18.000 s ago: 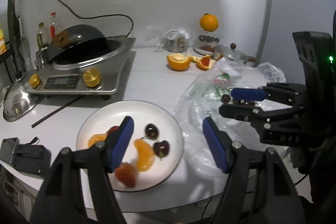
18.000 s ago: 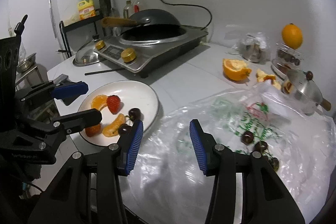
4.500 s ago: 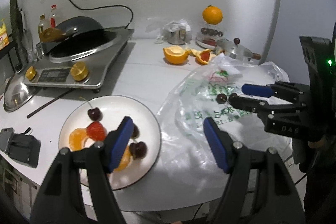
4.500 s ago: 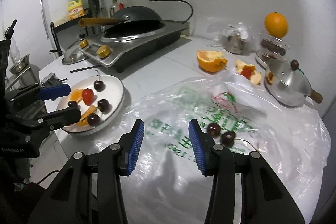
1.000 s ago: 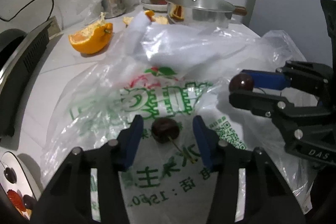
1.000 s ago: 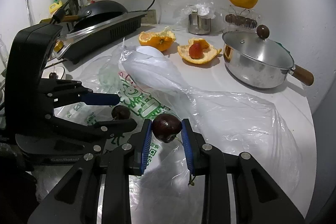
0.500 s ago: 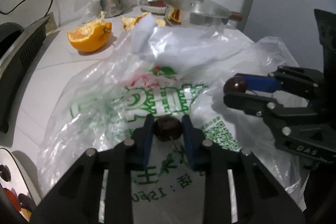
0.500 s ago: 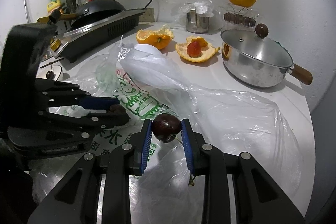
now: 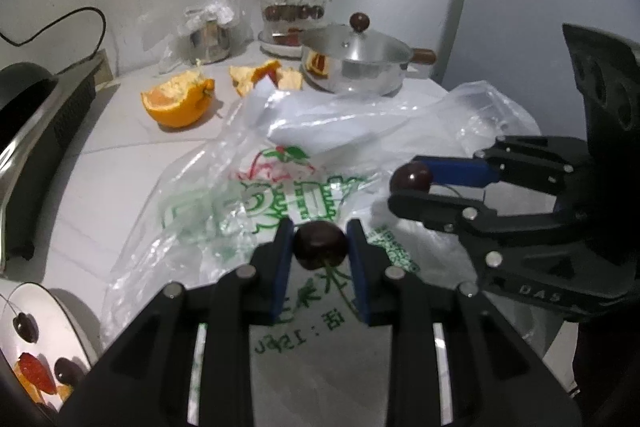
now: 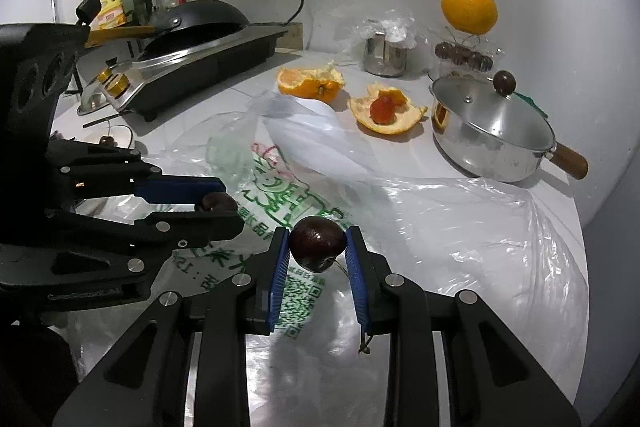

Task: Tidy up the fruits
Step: 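Carry both held cherries with both tools toward the white plate, then lower both held cherries with both tools over the white plate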

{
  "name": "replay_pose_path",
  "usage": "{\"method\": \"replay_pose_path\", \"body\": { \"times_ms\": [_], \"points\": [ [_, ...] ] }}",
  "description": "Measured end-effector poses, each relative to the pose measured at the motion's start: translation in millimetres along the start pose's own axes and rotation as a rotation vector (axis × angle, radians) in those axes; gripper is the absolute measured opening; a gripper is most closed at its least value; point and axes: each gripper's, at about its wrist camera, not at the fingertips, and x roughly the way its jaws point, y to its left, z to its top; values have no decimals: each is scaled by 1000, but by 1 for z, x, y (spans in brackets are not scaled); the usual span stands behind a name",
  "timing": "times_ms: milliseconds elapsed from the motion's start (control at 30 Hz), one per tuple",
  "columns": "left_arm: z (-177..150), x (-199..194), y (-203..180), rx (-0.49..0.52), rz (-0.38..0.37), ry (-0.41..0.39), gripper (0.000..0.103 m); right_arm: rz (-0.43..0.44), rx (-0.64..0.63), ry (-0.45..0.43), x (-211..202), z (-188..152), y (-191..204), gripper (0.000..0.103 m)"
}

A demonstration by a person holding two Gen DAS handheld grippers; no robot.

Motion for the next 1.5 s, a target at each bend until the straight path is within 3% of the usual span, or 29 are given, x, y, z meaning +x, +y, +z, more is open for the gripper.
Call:
{"method": "replay_pose_path", "body": {
  "times_ms": [567, 1500],
  "points": [
    [-20, -58, 17, -14, 18, -80, 28, -6, -54, -21, -21, 11, 48, 30],
    [-84, -134, 99, -147, 99, -144, 28, 20, -179, -25, -21, 35, 152, 30]
  ]
}}
